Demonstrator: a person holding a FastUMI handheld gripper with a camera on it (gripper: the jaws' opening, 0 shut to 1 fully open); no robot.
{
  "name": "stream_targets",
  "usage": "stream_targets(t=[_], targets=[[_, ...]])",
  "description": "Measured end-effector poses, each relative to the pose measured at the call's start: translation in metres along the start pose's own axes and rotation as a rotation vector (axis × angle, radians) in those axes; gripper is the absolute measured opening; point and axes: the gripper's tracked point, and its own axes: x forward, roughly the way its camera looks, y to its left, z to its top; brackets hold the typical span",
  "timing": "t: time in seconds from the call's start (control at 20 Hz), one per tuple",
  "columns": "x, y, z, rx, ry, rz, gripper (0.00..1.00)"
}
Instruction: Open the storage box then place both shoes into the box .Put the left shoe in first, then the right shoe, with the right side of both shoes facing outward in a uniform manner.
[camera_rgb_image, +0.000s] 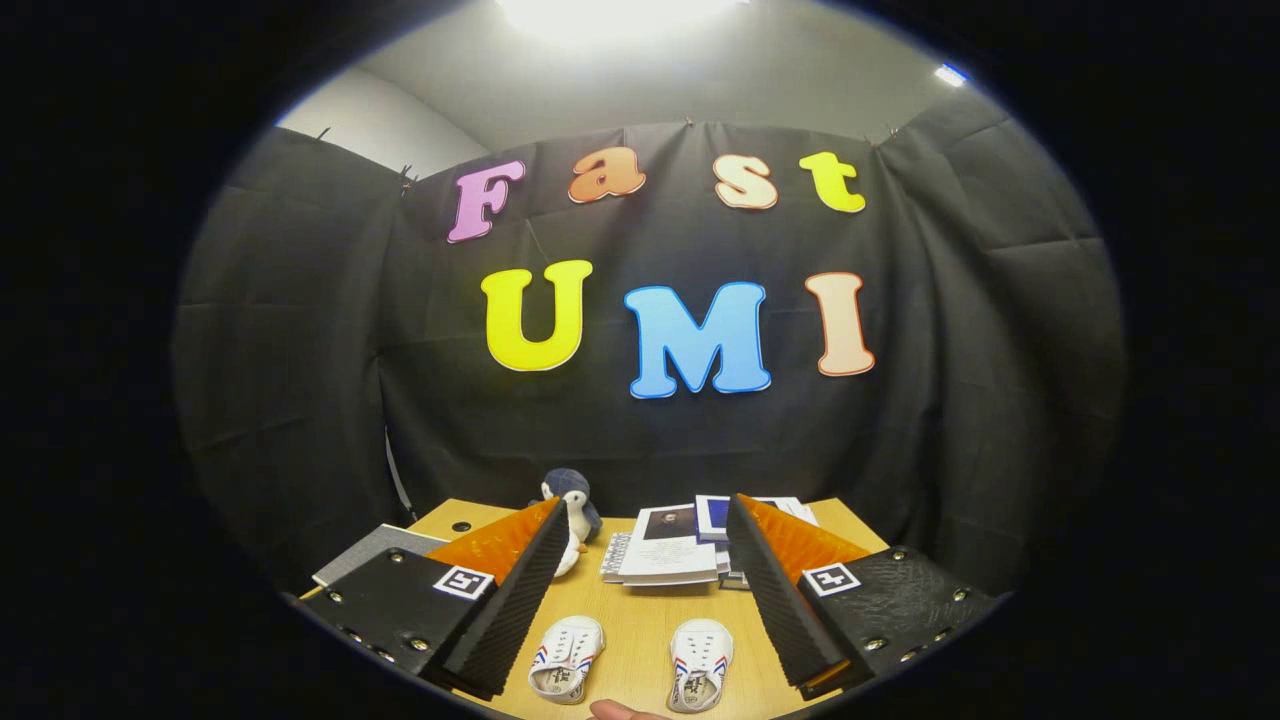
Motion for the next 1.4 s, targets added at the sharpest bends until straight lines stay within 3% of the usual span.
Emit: stream_targets(t=[0.2, 0.6, 0.95, 1.4], targets=[[0.021, 0.016, -0.030, 0.028, 0.080, 0.065, 0.97], [0.054, 0.073, -0.082, 0.151, 0.258, 0.275, 0.98], [0.080, 0.129, -0.131, 0.364, 0.444, 0.448, 0.97], [0.113, 0.171, -0.187, 0.517, 0.616, 0.540, 0.97]])
